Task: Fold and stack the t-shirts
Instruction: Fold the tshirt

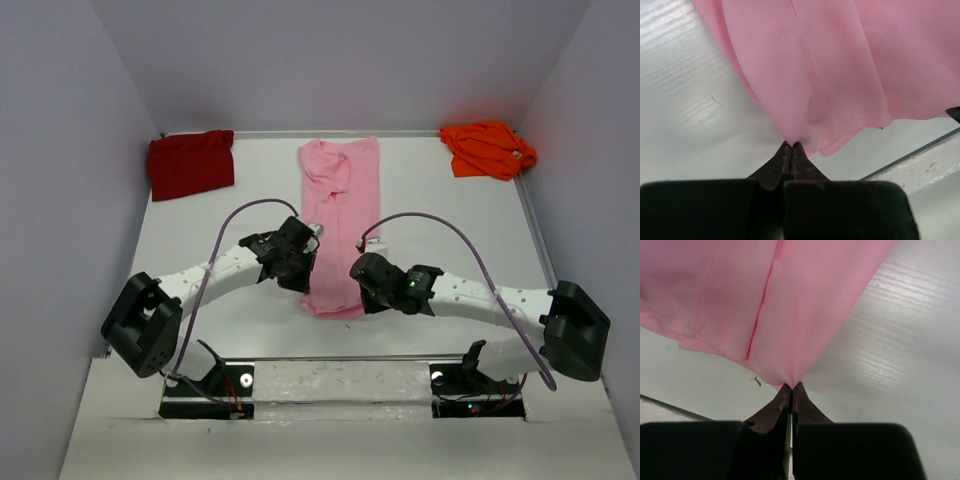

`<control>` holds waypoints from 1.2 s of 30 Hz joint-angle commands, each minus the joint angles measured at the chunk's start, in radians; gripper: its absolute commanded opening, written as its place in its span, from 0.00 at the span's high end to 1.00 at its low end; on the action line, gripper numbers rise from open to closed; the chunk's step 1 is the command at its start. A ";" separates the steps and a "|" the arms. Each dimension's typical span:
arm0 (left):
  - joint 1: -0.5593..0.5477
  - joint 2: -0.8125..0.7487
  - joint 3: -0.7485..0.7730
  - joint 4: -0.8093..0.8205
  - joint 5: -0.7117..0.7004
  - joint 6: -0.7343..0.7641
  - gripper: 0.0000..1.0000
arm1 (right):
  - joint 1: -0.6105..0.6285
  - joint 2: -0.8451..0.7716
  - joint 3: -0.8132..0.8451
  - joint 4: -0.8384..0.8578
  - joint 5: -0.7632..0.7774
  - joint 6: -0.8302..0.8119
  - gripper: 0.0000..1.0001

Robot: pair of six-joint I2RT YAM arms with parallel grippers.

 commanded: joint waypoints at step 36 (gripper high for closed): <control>0.194 0.048 0.302 -0.060 -0.130 0.076 1.00 | -0.183 0.130 0.308 -0.084 0.245 -0.128 1.00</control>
